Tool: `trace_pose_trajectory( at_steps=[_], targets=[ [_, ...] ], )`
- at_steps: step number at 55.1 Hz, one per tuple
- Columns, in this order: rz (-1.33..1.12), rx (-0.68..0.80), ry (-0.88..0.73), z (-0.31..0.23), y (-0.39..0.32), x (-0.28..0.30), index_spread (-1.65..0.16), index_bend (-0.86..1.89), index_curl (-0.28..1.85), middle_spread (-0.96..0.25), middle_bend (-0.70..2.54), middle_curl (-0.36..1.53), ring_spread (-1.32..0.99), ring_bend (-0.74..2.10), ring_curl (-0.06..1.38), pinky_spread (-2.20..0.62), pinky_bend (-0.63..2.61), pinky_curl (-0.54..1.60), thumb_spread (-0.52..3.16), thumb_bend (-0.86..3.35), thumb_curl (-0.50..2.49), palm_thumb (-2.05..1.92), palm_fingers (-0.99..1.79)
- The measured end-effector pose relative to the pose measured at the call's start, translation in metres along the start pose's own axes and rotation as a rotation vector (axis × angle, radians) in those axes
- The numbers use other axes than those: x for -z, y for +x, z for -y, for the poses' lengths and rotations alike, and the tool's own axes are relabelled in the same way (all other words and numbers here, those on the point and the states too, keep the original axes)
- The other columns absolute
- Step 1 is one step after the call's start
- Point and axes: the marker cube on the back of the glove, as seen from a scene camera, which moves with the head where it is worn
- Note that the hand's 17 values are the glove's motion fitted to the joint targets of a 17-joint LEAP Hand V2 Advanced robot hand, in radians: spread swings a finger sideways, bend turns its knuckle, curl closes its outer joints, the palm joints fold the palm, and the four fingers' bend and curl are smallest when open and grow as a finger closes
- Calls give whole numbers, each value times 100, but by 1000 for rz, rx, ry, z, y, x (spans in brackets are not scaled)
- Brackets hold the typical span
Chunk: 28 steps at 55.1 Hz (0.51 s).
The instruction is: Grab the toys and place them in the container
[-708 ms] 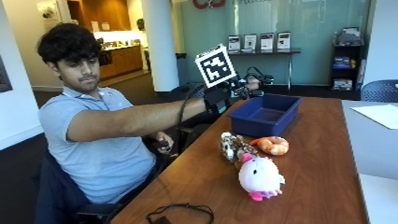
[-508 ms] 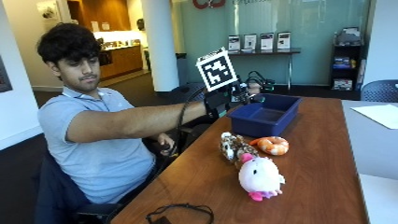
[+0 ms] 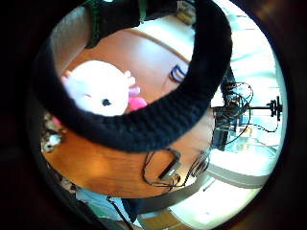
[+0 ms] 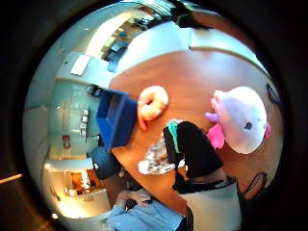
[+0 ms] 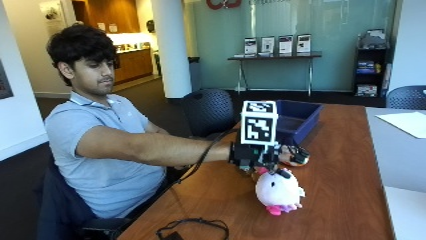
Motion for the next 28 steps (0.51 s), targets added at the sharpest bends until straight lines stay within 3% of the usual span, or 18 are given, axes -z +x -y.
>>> trace_pose_trajectory(
  at_steps=[9, 13, 19, 28],
  targets=[
    [44, -32, -197, 9, 18, -73, -37, 33, 29, -4, 13, 18, -4, 12, 9, 6, 87, 34, 149, 3, 23, 6, -14],
    [80, 0, -63, 12, 14, -78, -37, 35, 31, -3, 14, 18, -3, 19, 10, 4, 90, 35, 158, 7, 24, 12, 0],
    [91, 25, 81, 17, 4, -59, -35, 42, 30, -5, 27, 22, -8, 45, 14, -3, 80, 29, 168, 25, 31, 35, 57],
    [268, 47, 122, 23, -23, 2, -29, 42, 35, -6, 34, 27, -15, 65, 24, -12, 79, 31, 162, 48, 44, 68, 77]
  ],
)
